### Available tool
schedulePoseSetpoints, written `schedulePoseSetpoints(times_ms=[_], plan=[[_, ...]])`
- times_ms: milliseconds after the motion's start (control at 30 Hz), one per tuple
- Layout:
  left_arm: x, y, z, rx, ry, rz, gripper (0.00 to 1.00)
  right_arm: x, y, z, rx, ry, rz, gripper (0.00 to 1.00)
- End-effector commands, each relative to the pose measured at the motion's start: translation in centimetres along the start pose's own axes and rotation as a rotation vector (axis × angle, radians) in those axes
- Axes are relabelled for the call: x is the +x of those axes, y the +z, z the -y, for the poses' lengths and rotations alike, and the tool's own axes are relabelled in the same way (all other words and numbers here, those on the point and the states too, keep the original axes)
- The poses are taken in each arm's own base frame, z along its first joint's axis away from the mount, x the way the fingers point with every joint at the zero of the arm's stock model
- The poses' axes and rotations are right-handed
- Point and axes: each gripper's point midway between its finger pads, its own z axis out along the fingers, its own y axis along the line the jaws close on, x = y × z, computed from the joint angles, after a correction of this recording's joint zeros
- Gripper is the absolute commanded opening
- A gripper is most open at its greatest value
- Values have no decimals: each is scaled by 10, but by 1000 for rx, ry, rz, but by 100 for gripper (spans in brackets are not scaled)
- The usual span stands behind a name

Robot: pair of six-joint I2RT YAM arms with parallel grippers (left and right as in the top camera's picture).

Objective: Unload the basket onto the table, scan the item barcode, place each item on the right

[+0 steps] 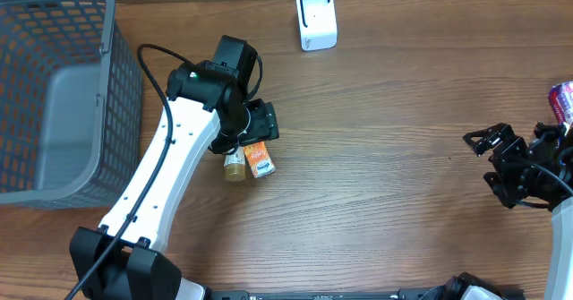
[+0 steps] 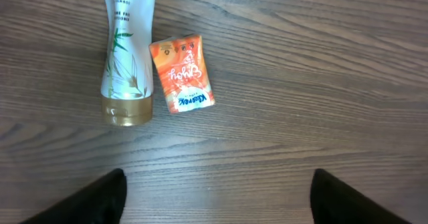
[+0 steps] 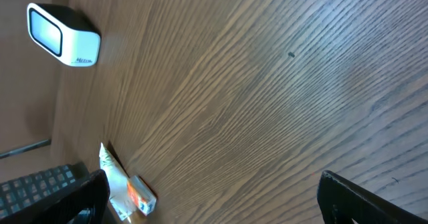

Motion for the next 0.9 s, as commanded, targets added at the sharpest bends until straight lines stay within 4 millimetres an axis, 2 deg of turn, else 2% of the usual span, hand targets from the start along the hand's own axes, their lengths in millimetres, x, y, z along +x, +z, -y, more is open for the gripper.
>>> schedulePoseSetpoints(times_ms=[0,667,867], plan=[[-1,4,-4,-14,-15,-4,82,1,4,-1,-10,10,-19,100],[-5,4,-5,-21,-13,17,83,1,6,0,-4,14,-24,100],[-6,4,-5,-21,-12,17,87,1,5,0,-5,14,-23,100]])
